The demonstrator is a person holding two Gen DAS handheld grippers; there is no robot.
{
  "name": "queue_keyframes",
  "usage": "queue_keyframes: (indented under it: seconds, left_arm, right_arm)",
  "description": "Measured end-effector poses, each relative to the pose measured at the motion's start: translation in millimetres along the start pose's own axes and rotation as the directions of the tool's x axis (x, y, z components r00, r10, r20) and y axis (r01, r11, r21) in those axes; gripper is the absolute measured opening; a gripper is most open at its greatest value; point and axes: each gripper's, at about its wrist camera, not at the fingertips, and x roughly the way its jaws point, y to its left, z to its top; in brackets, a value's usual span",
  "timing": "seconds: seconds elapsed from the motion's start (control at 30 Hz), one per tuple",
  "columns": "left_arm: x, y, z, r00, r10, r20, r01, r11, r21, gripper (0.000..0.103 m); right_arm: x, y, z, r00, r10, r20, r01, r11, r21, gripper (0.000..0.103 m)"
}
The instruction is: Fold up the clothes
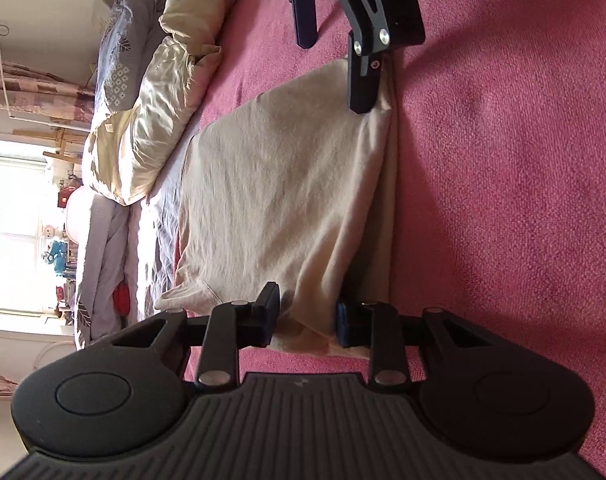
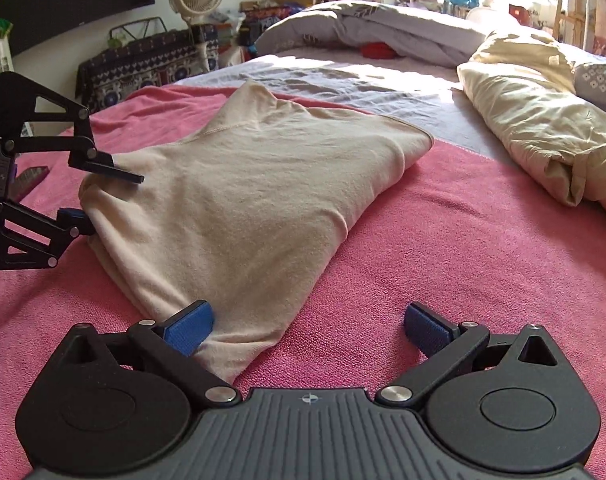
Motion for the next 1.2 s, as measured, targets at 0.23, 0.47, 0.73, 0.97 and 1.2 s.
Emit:
queue_keyframes:
  seconds: [0.23, 0.47, 0.73, 0.97, 1.2]
  left_arm:
    - [3.8, 8.4, -8.3, 0.994, 0.064, -0.092, -0.072, 0.994, -0.086, 0.006]
    - [6.9, 14.6, -16.5, 0.989, 0.038, -0.142, -0.057, 0.990, -0.132, 0.004]
    - [-20.0, 17.1, -38.7, 0.992, 0.025, -0.126, -0.039, 0.993, -0.107, 0.017]
    - [-35.6, 9.0, -4.8, 0.998, 0.051, 0.025, -0.050, 0.997, -0.060, 0.071]
    - [-13.1, 5.2, 19.2, 0.998, 0.027, 0.053, -0.024, 0.998, -0.055, 0.057]
  right_arm:
    - [1.0, -1.3, 0.2, 1.000, 0.009, 0.010, -0.009, 1.000, 0.005, 0.103]
    - [1.3, -1.0, -0.6, 1.000, 0.008, 0.012, -0.008, 1.000, 0.005, 0.103]
    - [1.5, -1.3, -1.2, 1.000, 0.011, 0.014, -0.011, 1.000, 0.007, 0.103]
    - [1.6, -2.0, -1.2, 1.000, 0.012, 0.014, -0.012, 1.000, 0.009, 0.103]
    - [1.4, -2.0, -1.4, 1.000, 0.012, 0.016, -0.012, 1.000, 0.009, 0.103]
